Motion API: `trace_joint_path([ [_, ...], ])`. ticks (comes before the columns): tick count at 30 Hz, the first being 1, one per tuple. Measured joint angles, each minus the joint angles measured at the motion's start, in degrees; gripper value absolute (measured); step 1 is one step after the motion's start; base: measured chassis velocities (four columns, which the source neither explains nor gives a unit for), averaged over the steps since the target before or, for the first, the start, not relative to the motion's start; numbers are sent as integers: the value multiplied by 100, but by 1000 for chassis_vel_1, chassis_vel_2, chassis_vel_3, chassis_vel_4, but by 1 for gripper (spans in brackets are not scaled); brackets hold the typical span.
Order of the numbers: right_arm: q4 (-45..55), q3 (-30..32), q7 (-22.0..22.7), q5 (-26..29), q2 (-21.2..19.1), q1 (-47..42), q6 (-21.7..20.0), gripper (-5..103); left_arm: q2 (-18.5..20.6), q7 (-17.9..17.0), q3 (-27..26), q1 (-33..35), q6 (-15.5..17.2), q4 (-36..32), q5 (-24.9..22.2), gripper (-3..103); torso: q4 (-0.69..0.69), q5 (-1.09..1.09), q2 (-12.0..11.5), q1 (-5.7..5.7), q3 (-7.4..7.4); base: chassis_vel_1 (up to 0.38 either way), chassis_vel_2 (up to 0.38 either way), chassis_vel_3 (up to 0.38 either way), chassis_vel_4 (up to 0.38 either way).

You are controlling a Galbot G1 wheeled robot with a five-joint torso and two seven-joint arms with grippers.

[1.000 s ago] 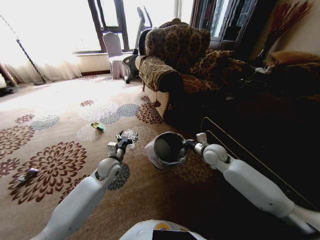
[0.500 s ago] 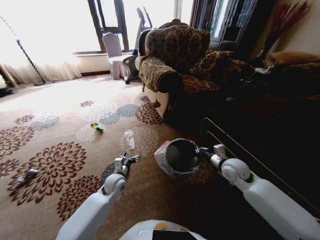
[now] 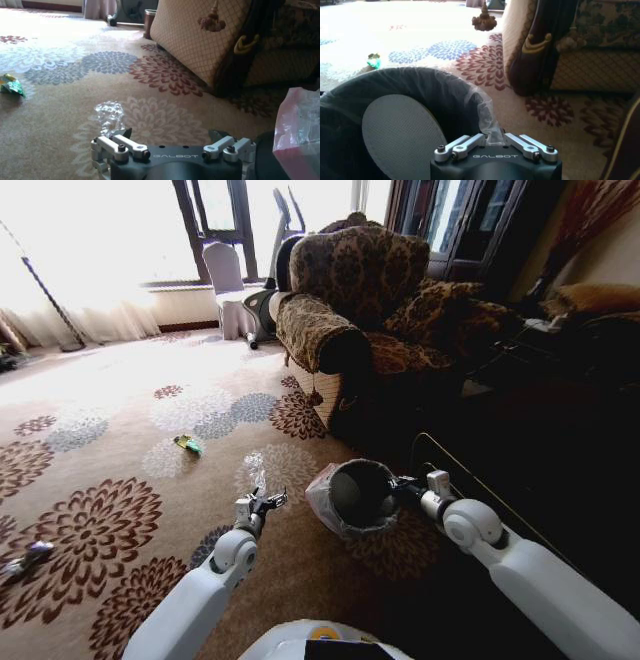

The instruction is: Pick up the trash from the ground and place it into the trash bin.

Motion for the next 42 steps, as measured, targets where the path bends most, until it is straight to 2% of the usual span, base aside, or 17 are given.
trace_joint_path([
  [6,155,-76,245,82,-14,1,-107,1,-27,103,-12,-8,-26,114,83,100,-4,0,-49,-2,-51,43,57,42,58],
  [11,165,-108,430,172,-15,47,-58,1,-47,158,-27,-12,-55,157,108,100,-1,1,-96,-1,-95,75,52,76,91],
  [20,124,55,417,75,41,-81,16,1,-35,221,15,-2,-284,225,252,100,7,3,-114,-2,-112,86,105,117,94],
  [26,42,234,350,-15,55,-206,45,1,-31,250,69,-1,-279,196,286,100,-6,2,-114,-2,-111,13,5,9,12],
  [31,30,256,346,-48,71,-227,72,1,-34,257,77,7,-263,154,292,100,2,2,-112,-2,-108,0,0,0,0],
  [42,41,218,340,-125,130,-250,77,1,-27,278,76,89,-257,100,325,100,2,1,-107,-2,-103,74,129,-63,-112],
])
